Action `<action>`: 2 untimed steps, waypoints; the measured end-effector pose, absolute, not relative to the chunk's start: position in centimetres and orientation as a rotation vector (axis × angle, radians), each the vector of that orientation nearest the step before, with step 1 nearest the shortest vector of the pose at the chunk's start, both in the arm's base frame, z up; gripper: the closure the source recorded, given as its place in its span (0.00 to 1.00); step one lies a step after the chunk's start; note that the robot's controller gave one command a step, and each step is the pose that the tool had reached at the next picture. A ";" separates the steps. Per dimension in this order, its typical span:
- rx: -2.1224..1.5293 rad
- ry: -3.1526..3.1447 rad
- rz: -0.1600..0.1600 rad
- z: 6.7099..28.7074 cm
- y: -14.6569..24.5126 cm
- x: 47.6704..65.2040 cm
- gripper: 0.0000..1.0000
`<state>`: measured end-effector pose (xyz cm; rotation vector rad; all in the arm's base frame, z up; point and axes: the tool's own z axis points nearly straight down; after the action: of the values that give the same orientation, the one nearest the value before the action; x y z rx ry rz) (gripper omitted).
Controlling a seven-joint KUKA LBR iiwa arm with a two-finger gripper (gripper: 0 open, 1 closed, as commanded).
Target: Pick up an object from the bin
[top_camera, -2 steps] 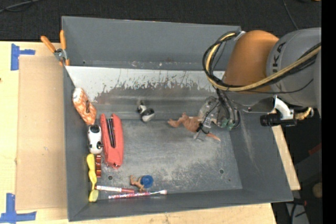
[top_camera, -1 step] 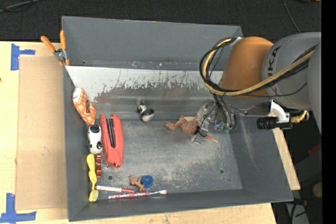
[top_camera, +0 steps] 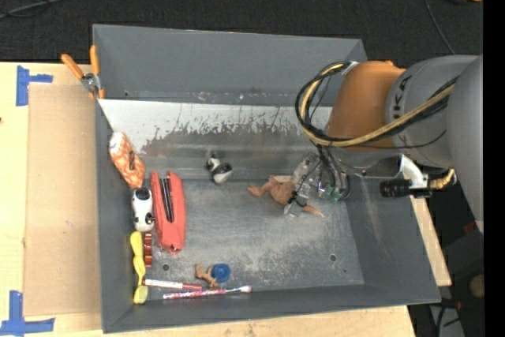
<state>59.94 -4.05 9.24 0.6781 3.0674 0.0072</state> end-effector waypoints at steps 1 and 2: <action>0.523 3.098 0.007 7.5 -4.6 60.2 1.00; 0.542 3.101 0.006 13.2 -4.9 59.9 1.00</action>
Offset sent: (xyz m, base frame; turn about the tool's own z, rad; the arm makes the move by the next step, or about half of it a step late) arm -0.0001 -0.0101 0.1461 -0.0153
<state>59.90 -4.86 13.21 0.5419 3.1010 0.0061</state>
